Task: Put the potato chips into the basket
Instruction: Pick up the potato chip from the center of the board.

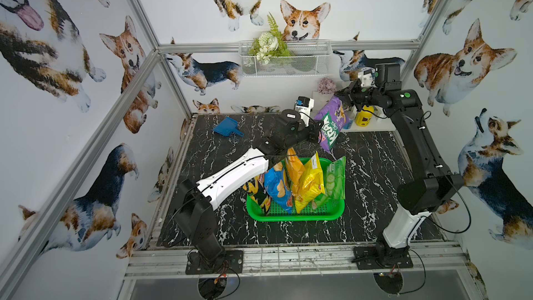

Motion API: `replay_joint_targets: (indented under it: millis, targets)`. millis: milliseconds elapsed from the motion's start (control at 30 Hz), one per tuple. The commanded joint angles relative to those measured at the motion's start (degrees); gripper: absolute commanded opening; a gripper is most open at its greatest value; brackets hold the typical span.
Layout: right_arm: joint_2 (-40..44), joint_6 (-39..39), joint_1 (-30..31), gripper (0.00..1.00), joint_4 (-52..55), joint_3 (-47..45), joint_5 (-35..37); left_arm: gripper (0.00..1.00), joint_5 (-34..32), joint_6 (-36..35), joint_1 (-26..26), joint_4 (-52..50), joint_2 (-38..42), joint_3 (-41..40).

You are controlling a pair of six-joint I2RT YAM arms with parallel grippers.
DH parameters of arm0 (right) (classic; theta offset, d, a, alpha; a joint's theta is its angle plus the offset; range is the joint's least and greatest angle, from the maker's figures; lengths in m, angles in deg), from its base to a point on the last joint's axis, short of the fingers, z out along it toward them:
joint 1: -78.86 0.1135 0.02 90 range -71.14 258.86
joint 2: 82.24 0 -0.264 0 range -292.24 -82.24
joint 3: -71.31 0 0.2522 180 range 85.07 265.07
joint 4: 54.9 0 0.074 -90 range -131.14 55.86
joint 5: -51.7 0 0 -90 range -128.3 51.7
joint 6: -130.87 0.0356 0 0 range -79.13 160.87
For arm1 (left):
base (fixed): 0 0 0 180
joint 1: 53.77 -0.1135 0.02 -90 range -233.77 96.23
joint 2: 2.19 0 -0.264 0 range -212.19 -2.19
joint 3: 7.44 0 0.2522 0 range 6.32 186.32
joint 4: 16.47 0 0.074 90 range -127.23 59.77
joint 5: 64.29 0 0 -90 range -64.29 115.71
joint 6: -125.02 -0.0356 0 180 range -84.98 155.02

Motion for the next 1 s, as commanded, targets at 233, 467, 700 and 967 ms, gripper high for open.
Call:
replay_joint_targets:
  millis: [233,467,700,967]
  targets:
    - [2.6,-15.5,0.1,0.42,5.0,-0.2,4.8,0.00,2.2,1.0,-1.2,-27.3,1.5,17.1]
    - [4.9,-21.0,0.1,0.60,7.0,-1.3,6.6,0.00,3.8,3.9,-4.0,-43.5,1.9,27.2]
    - [7.5,-24.4,2.5,0.61,8.0,-4.2,7.7,0.00,7.4,6.8,-9.5,-53.8,7.0,26.9]
    - [8.6,-28.2,10.9,0.58,11.7,-6.4,13.2,0.00,13.3,7.5,-13.6,-63.5,9.9,29.3]
